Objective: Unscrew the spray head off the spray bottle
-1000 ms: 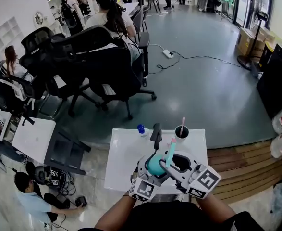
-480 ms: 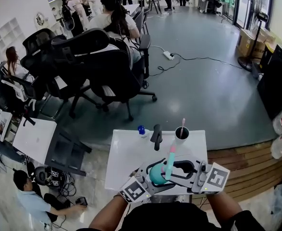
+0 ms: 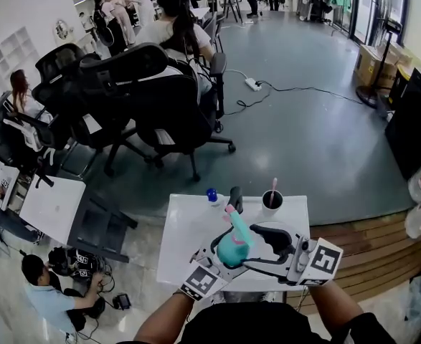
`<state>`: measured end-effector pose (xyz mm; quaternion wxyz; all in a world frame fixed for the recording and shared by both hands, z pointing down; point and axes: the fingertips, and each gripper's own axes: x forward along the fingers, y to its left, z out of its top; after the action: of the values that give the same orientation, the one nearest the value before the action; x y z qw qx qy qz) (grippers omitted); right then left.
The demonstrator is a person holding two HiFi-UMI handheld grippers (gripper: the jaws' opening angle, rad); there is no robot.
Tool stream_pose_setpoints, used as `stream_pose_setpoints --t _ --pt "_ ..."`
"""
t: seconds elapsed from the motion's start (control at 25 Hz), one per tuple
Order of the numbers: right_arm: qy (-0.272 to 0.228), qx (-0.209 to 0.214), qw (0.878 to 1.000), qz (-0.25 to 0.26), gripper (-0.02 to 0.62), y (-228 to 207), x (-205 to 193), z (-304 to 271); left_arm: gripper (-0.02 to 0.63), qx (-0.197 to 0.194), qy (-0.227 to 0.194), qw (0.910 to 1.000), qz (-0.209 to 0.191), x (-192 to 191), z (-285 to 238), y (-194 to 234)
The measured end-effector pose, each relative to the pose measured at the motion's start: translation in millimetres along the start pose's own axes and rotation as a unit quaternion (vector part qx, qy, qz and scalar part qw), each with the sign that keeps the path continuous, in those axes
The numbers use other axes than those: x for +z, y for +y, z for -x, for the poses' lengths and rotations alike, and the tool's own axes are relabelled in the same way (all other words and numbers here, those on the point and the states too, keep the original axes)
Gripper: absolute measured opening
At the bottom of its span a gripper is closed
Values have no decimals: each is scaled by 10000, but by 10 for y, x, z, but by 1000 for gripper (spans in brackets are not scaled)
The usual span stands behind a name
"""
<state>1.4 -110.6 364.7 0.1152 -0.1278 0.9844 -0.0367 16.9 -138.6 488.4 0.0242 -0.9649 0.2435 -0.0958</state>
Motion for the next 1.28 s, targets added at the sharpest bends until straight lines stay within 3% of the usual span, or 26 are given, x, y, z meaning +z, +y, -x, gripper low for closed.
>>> stream_pose_setpoints --t 0.08,0.16,0.44,0.72,0.84,0.92,1.28 --pt "-18 -625 9979 -144 288 -163 -74 15 471 775 161 9968 116 -69 34 273" --pt "80 -1054 9941 -259 285 -240 -159 16 471 1300 308 9910 76 -111 68 437" --pt "273 -1645 9851 -422 238 -331 -241 -74 470 2089 726 9751 -182 -300 57 559" --pt "304 -1904 9793 -618 212 -433 -269 -160 470 2354 929 9668 -359 -424 55 581" --pt "305 -1975 9782 -573 195 -463 -267 -191 470 2319 937 9672 -432 -420 35 552" --pt "326 -2016 9777 -498 151 -473 -270 -189 469 2295 917 9680 -440 -413 24 528" --pt "313 -1938 9800 -335 132 -444 -214 -181 471 2100 831 9733 -420 -306 22 479"
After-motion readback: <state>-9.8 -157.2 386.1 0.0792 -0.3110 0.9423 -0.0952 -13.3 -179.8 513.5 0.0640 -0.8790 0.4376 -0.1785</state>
